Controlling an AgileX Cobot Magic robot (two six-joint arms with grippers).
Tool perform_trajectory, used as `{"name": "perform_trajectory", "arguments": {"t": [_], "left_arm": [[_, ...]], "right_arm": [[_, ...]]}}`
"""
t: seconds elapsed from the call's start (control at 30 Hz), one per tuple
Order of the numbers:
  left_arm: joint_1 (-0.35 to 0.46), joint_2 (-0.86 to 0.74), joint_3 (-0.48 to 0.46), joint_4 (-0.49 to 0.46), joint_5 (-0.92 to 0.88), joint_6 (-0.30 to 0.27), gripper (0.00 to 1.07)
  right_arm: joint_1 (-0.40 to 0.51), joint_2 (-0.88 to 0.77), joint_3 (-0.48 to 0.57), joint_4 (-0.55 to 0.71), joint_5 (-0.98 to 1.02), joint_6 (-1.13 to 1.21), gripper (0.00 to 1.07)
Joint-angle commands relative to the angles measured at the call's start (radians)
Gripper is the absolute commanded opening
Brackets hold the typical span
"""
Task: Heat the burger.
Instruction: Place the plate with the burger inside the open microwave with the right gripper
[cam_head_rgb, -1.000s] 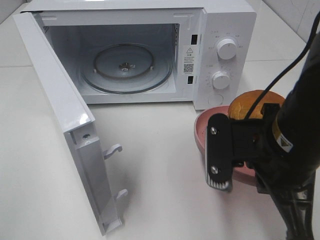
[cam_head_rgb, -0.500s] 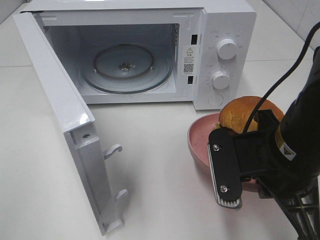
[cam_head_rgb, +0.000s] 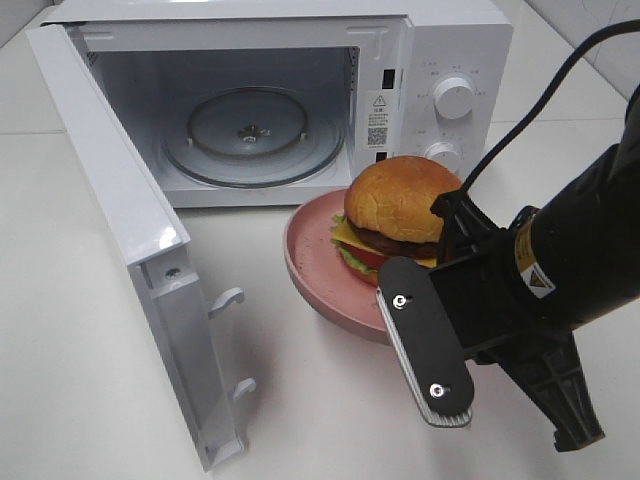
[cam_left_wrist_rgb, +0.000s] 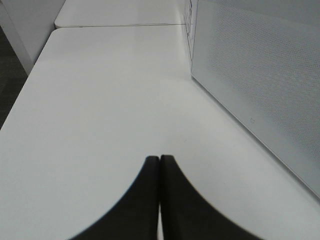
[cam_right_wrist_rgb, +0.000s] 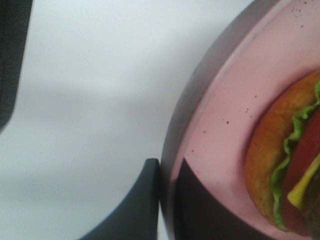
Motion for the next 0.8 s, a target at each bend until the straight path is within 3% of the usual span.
{"name": "perform_trajectory", "arguments": {"t": [0.03, 0.57, 0.8], "left_arm": [[-0.006, -0.021, 0.002, -0.003, -0.015, -0.004, 0.00], [-0.006, -0.021, 0.002, -0.003, -0.015, -0.004, 0.00], [-0.006, -0.021, 0.002, -0.003, -0.015, -0.004, 0.00]], "right_arm": [[-0.002, -0.014, -0.001, -0.029, -0.104, -0.083, 0.00], [-0.002, 0.004, -0.011, -0.019, -0.269, -0.234, 0.00], [-0.002, 0.096, -0.080, -0.018, -0.291, -0.261, 0.00]]}}
